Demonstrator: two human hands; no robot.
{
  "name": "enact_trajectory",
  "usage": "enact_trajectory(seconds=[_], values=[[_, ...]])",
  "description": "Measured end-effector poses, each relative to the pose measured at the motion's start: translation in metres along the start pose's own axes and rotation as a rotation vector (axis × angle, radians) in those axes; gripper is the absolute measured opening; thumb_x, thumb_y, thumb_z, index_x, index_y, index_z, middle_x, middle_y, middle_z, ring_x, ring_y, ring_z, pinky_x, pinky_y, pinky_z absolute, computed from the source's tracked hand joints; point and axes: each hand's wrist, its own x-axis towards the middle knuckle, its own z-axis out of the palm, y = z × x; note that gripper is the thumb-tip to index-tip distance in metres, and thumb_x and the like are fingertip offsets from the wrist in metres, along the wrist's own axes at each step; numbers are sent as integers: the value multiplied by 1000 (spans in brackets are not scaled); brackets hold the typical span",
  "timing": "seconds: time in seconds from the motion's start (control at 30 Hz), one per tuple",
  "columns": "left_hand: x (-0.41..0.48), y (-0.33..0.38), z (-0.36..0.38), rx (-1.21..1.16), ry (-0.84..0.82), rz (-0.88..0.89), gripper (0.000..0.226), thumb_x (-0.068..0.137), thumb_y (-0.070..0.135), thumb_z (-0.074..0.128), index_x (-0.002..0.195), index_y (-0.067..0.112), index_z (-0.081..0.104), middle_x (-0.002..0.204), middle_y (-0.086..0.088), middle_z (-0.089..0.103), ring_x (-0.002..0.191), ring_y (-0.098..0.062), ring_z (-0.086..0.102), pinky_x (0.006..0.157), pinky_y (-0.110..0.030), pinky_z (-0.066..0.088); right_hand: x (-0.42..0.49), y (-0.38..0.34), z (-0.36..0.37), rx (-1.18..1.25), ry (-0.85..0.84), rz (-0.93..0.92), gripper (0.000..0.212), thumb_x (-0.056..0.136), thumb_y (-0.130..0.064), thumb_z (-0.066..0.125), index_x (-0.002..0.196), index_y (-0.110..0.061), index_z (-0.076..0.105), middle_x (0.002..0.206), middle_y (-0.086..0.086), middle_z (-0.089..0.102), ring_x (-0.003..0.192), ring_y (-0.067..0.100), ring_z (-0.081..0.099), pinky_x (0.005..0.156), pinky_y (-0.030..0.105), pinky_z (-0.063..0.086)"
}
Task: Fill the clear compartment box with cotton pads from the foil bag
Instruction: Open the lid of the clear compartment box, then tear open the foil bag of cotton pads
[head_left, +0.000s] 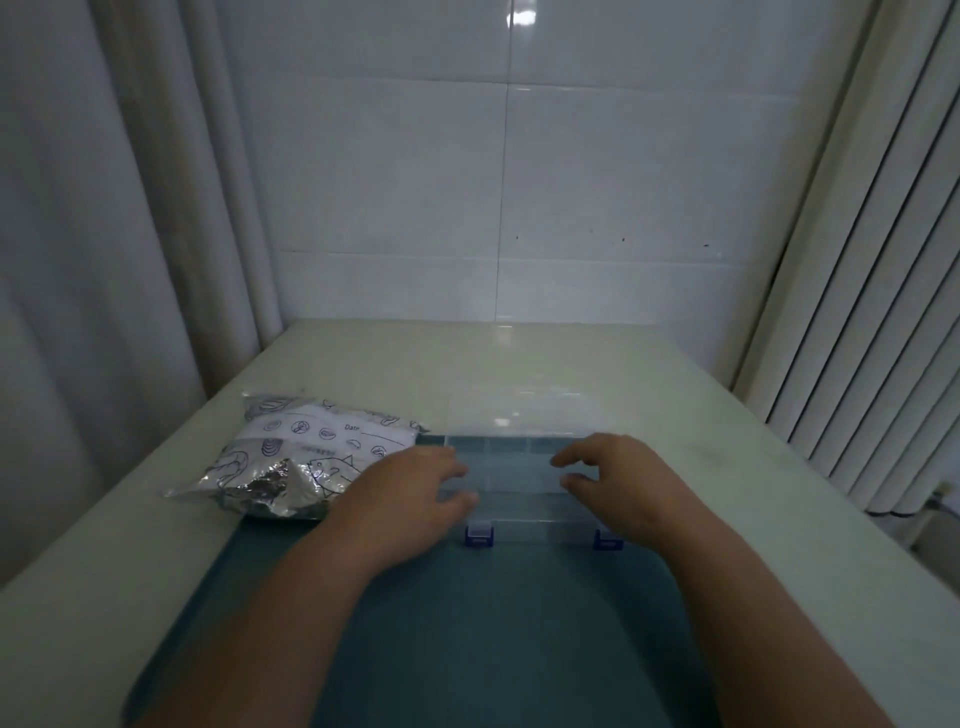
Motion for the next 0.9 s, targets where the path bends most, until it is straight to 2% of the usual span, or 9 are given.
enact_trajectory(seconds=[0.07,0.3,0.43,0.5,0.57,0.63,0.73,0.8,0.9], values=[[0,2,2,14,-27,-4,48,96,49,47,140,31,49,155,11,34,138,-8,34,109,-24,27,2,1,0,-45,-14,18,29,95,-29,57,123,-34,64,136,-3,56,122,18,51,104,28,37],[-1,9,4,20,-7,37,46,97,49,46,139,30,51,154,11,36,138,-8,35,106,-20,27,4,6,-2,19,26,111,27,92,-25,58,114,-34,71,127,1,64,112,17,60,89,19,39],[4,-8,-4,145,230,-15,51,88,57,41,123,27,63,128,6,62,118,-16,55,99,-32,41,-1,3,-3,-5,35,78,26,93,-30,58,117,-32,68,129,-2,61,113,15,58,93,23,41],[5,-17,-9,320,230,-216,61,81,66,38,125,30,59,135,2,56,127,-21,47,105,-42,35,-5,-3,-4,14,75,32,27,94,-31,58,120,-30,66,129,-4,60,115,14,56,95,21,39],[4,-23,-9,385,78,-404,71,81,72,43,140,33,41,153,-2,34,144,-29,22,112,-57,15,-6,-15,-5,28,93,-19,28,94,-33,57,122,-30,65,131,-6,59,117,13,54,96,20,37],[5,-24,-5,418,-5,-447,75,80,71,47,144,34,32,155,-2,28,147,-31,12,110,-65,7,-2,-32,-3,-14,25,-61,31,96,-33,54,127,-31,61,137,-7,54,123,15,51,103,26,37],[6,-24,-7,443,36,-384,47,82,52,51,125,32,50,132,5,54,135,-22,36,110,-62,17,10,-54,9,-142,-170,-59,43,98,-31,50,141,-32,46,145,-1,48,129,23,48,110,36,37],[6,-24,-9,432,93,-370,29,84,40,51,109,30,60,112,7,62,119,-17,49,109,-56,23,21,-58,17,-211,-197,-47,48,96,-26,51,143,-34,41,142,3,51,126,25,51,108,39,40],[7,-26,-11,441,137,-345,27,87,28,52,107,32,69,109,5,66,112,-18,55,112,-46,25,31,-55,21,-289,-157,10,44,90,-12,54,128,-35,58,132,3,58,117,24,57,103,34,44]])
